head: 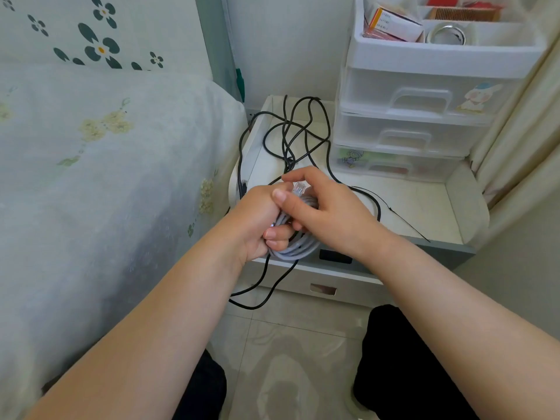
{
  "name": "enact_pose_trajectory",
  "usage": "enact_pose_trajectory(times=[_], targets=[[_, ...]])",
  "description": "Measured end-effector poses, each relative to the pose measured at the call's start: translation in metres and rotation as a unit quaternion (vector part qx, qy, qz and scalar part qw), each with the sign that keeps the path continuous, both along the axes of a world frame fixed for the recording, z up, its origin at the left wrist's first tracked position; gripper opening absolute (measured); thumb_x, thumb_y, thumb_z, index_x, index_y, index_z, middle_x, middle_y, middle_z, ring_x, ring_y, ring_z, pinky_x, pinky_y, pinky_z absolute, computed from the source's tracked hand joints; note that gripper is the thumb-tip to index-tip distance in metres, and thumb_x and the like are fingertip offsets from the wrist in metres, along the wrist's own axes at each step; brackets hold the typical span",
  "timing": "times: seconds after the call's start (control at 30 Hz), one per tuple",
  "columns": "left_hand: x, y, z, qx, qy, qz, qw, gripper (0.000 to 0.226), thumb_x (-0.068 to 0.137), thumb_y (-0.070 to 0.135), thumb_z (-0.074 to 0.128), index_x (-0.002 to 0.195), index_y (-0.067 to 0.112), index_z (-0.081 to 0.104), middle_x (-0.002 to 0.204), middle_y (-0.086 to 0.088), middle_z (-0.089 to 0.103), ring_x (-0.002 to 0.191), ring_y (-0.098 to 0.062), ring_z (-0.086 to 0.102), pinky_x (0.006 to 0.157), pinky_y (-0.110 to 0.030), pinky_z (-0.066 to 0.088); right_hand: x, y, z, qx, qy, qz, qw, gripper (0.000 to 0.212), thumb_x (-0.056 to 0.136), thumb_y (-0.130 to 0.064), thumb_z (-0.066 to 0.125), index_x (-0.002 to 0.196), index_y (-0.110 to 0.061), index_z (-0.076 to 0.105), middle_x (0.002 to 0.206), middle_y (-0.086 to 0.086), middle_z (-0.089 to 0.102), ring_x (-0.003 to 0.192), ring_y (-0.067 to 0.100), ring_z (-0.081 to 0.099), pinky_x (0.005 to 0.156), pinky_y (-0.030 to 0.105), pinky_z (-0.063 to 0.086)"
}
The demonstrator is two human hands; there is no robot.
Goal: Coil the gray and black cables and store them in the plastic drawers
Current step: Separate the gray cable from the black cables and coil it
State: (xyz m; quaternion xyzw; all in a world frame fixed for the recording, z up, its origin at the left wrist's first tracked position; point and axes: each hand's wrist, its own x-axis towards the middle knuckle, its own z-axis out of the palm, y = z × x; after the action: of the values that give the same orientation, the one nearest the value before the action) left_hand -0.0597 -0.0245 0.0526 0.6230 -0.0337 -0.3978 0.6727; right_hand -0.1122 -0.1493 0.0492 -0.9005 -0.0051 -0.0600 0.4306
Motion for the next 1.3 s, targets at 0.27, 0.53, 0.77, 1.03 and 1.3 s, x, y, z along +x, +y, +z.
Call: enact_pose_trajectory(times=[0.27,0.53,0.77,1.03,1.3], targets=[[-0.007,-0.029,-0.005,0.024,-0.11,0.062,0.992,0.027,0.101,0.016,0.031,0.097,0.005,0.055,0.05,-0.006,0.045,0.033,-0.013,0.032,0.037,-0.019,0.028,0.007,-0.008,-0.011,0.179,-0.049,-0.138,0.973,0.022,0.088,-0.03,0.06,0.076,-0.012,0.058,0.05,0.002,0.061,0.052,0.012,0.053,0.06,0.032,0.047],[-0.007,-0.033,-0.008,-0.027,-0.125,-0.106,0.986,0.059,0.102,0.047,0.02,0.086,0.009,0.062,0.059,-0.002,0.054,0.068,-0.017,0.057,0.087,-0.038,0.048,0.015,-0.047,-0.012,0.267,-0.07,-0.157,0.948,0.034,0.085,-0.03,0.06,0.075,0.002,0.053,0.056,0.015,0.05,0.051,0.027,0.045,0.053,0.036,0.039],[-0.018,-0.049,-0.011,-0.164,0.062,-0.151,0.973,0.036,0.098,0.039,0.035,0.092,0.01,0.056,0.066,-0.001,0.051,0.063,-0.015,0.052,0.076,-0.048,0.057,0.011,-0.059,-0.014,0.298,-0.074,-0.194,0.932,0.023,0.088,-0.016,0.058,0.067,-0.008,0.056,0.042,-0.01,0.048,0.045,0.009,0.044,0.054,0.024,0.039],[-0.012,-0.067,-0.016,-0.06,-0.077,-0.072,0.993,0.031,0.104,0.033,0.034,0.088,0.013,0.051,0.059,0.005,0.037,0.056,-0.011,0.034,0.059,-0.027,0.043,0.02,-0.111,-0.014,0.187,0.042,-0.233,0.953,0.053,0.097,-0.053,0.033,0.111,-0.01,0.062,0.105,0.01,0.066,0.086,0.016,0.063,0.08,0.035,0.053],[-0.004,-0.071,-0.027,0.051,-0.192,-0.048,0.979,0.03,0.103,0.038,0.033,0.092,0.019,0.053,0.063,0.009,0.043,0.062,-0.009,0.04,0.069,-0.031,0.046,0.019,-0.189,-0.085,-0.156,0.304,-0.409,0.846,0.06,0.098,-0.03,0.046,0.14,0.007,0.023,0.145,0.021,0.024,0.128,0.034,0.038,0.092,0.04,0.043]])
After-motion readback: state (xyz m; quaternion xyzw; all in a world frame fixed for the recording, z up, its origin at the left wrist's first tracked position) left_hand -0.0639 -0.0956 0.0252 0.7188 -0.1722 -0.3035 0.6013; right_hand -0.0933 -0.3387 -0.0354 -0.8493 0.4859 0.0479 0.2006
